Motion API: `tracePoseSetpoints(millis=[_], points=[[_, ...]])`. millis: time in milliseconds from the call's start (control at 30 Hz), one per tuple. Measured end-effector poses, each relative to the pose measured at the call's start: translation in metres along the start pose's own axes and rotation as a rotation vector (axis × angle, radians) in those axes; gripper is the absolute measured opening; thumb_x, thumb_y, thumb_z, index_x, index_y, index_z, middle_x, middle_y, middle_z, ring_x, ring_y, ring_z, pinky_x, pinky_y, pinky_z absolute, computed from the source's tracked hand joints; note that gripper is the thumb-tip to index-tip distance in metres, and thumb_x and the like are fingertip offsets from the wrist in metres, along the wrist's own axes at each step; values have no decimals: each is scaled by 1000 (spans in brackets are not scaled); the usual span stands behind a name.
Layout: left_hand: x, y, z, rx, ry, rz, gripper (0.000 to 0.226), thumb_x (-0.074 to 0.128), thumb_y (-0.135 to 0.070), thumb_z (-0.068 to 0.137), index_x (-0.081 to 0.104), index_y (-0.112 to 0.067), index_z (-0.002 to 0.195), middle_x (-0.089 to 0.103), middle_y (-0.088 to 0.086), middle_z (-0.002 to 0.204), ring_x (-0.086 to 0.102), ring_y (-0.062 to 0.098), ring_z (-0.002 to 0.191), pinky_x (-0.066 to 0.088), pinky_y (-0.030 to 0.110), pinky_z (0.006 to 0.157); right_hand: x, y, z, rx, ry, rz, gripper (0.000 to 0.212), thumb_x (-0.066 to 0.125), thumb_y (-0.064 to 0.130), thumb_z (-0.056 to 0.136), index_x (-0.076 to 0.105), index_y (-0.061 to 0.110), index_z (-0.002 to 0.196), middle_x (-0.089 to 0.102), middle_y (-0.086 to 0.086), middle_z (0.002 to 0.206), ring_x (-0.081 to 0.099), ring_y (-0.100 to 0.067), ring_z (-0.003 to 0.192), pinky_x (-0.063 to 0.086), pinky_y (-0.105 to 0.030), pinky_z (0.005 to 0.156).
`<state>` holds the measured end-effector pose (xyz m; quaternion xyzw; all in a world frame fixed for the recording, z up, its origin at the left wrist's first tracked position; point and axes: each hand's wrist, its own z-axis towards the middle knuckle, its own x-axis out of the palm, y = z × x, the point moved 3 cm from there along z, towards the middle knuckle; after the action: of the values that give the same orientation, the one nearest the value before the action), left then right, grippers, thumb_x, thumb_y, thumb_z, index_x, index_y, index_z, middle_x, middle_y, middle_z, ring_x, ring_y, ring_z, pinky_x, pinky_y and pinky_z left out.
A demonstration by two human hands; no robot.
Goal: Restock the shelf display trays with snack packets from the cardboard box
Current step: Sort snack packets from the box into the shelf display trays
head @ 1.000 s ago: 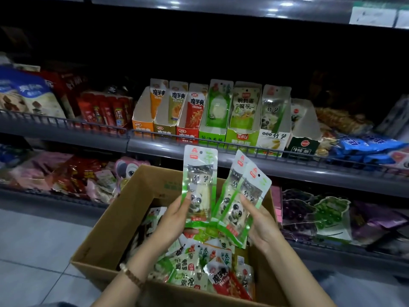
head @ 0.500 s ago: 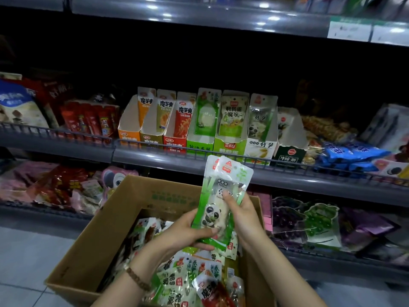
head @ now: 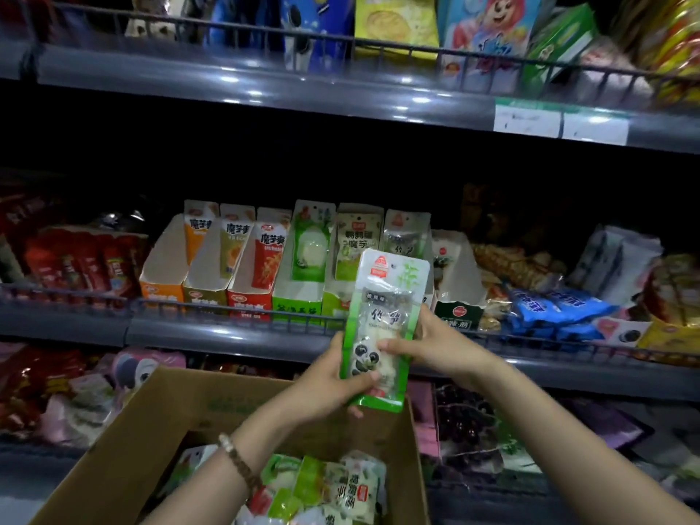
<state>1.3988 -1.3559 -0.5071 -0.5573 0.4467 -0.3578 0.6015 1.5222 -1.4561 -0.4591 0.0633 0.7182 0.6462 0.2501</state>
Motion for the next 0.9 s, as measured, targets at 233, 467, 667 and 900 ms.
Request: tracePoseSetpoints(millis=[233,467,667,900], points=[[-5,-49,72,241,-171,237,54,46,-41,94,31,-19,141,51,1,135,52,9,117,44,27,99,-78,25,34,-47,-190,17,36,67,5,83,50,23,109,68,-2,111,69,-4,85,57,-21,73],[-35,-60,138,185,-146,678,91,38,-73,80,17,-17,149,65,10,104,60,16,82,55,42,80,-140,30,102,-98,-520,-312,69,73,28,80,37,9,135,53,-3,127,53,-20,116,43,-25,92],[-34,-41,167,109,-20,668,94,44,-77,72,-5,-46,146,25,-2,155,46,20,129,38,29,103,-146,22,154,-49,-436,-468,52,76,50,68,63,17,106,68,-1,107,64,-23,101,49,-40,93],[-38,-21,177,125,-18,594,84,51,-64,82,3,-43,148,12,-10,158,44,18,131,36,36,110,-136,11,158,-136,-431,-704,38,71,30,83,59,12,114,59,8,101,51,-5,89,34,-16,59]])
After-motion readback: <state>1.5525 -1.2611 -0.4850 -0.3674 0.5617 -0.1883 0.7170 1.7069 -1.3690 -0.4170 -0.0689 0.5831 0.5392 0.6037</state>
